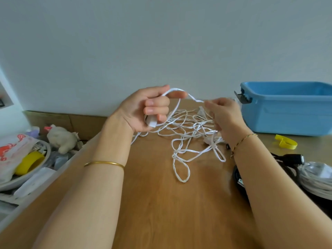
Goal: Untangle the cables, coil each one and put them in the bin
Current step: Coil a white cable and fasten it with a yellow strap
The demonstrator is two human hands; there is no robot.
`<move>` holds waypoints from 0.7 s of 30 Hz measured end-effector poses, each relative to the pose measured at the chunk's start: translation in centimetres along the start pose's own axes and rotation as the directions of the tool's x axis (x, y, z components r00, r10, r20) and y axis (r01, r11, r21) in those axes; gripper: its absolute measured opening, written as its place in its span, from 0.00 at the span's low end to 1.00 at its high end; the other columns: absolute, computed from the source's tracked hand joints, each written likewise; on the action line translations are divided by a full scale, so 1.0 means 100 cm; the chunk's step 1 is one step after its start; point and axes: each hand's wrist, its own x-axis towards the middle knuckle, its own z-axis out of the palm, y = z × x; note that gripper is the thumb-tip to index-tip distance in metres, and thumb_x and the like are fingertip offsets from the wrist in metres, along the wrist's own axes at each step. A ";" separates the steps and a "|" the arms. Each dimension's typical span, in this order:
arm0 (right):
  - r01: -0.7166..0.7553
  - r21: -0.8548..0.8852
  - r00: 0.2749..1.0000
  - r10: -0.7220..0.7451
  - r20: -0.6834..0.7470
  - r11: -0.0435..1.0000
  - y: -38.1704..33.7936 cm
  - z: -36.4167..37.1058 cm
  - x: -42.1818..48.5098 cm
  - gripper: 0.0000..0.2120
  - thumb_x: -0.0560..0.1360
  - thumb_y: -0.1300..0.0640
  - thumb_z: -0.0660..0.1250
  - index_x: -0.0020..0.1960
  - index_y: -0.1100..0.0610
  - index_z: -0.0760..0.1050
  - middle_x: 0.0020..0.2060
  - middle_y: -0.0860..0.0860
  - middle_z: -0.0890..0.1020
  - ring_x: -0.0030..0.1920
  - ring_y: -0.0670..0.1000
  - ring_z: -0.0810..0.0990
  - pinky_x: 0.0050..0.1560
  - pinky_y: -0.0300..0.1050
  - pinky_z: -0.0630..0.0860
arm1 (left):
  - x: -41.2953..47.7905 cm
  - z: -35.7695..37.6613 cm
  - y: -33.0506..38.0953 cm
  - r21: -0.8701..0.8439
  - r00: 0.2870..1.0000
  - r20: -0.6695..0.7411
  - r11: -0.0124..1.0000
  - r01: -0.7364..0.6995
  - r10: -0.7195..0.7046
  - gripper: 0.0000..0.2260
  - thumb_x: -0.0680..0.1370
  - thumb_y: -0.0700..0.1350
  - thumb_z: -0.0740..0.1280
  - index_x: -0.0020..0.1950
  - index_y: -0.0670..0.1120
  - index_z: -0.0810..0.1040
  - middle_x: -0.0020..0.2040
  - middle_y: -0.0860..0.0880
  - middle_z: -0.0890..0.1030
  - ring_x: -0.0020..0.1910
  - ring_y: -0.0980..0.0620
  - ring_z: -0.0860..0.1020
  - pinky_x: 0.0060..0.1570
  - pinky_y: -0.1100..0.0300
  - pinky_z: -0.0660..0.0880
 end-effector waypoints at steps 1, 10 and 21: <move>0.027 -0.106 0.999 -0.022 0.049 0.994 0.003 0.002 -0.001 0.09 0.76 0.57 0.66 0.47 0.63 0.77 0.28 0.49 0.71 0.24 0.44 0.64 0.25 0.38 0.63 | -0.001 -0.003 0.001 -0.111 0.997 0.065 0.994 -0.027 0.034 0.16 0.79 0.42 0.57 0.56 0.35 0.79 0.20 0.53 0.66 0.18 0.58 0.64 0.37 0.62 0.79; 0.339 -0.402 0.768 -0.002 0.641 0.851 -0.020 0.017 -0.024 0.07 0.77 0.55 0.64 0.53 0.52 0.79 0.27 0.52 0.73 0.20 0.45 0.65 0.24 0.38 0.68 | 0.013 -0.006 0.003 -0.203 0.727 -0.558 0.784 -0.587 0.400 0.08 0.83 0.38 0.55 0.52 0.40 0.74 0.31 0.51 0.80 0.31 0.56 0.81 0.52 0.41 0.72; 0.553 -0.489 0.713 -0.078 0.697 0.674 -0.063 0.018 -0.042 0.06 0.76 0.57 0.65 0.45 0.57 0.79 0.24 0.49 0.77 0.21 0.47 0.74 0.24 0.34 0.72 | 0.024 -0.008 -0.020 0.855 0.435 -0.376 0.487 -0.179 0.818 0.17 0.81 0.38 0.54 0.69 0.46 0.70 0.46 0.49 0.82 0.45 0.58 0.82 0.59 0.54 0.75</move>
